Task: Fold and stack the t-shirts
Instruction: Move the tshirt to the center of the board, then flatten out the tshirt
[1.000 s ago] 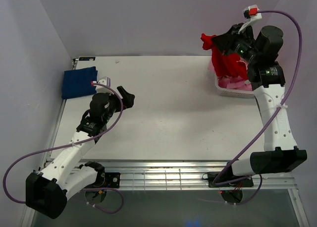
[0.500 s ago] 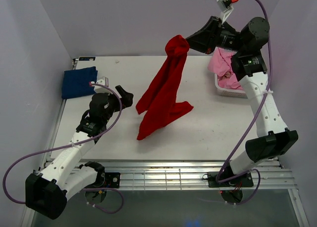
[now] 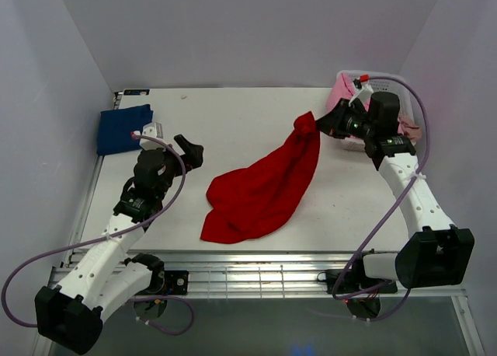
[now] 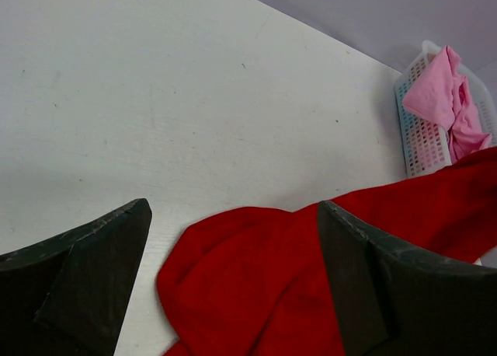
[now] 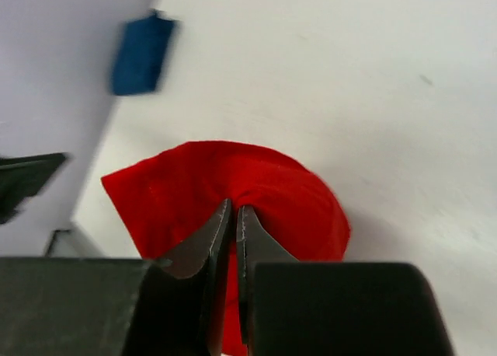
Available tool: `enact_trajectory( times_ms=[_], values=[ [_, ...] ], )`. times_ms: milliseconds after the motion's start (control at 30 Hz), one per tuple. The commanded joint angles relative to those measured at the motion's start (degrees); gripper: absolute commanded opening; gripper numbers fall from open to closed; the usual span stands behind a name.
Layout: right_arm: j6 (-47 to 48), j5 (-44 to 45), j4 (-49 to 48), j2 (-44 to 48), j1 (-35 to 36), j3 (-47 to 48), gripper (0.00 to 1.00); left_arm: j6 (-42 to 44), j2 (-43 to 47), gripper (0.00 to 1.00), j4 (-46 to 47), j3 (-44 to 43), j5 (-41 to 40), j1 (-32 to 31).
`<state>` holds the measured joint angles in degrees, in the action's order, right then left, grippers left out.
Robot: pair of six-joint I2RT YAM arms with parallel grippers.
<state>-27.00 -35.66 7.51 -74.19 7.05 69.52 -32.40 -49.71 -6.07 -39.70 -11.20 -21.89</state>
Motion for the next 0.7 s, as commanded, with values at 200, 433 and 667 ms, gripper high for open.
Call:
enact_trajectory(
  times_ms=[200, 433, 667],
  values=[
    [13.3, 39.1, 14.8, 2.5, -0.3, -11.9, 0.9, -3.4, -4.2, 0.95, 0.5, 6.6, 11.1, -1.6],
    [14.2, 40.5, 11.6, 4.6, -0.2, -17.7, 0.9, -9.7, -5.0, 0.85, 2.0, 12.7, 9.3, -18.9],
    [15.2, 40.8, 11.7, 4.1, -0.2, -19.1, 0.9, -18.6, -7.3, 0.82, -1.8, 12.5, -4.8, -35.0]
  ],
)
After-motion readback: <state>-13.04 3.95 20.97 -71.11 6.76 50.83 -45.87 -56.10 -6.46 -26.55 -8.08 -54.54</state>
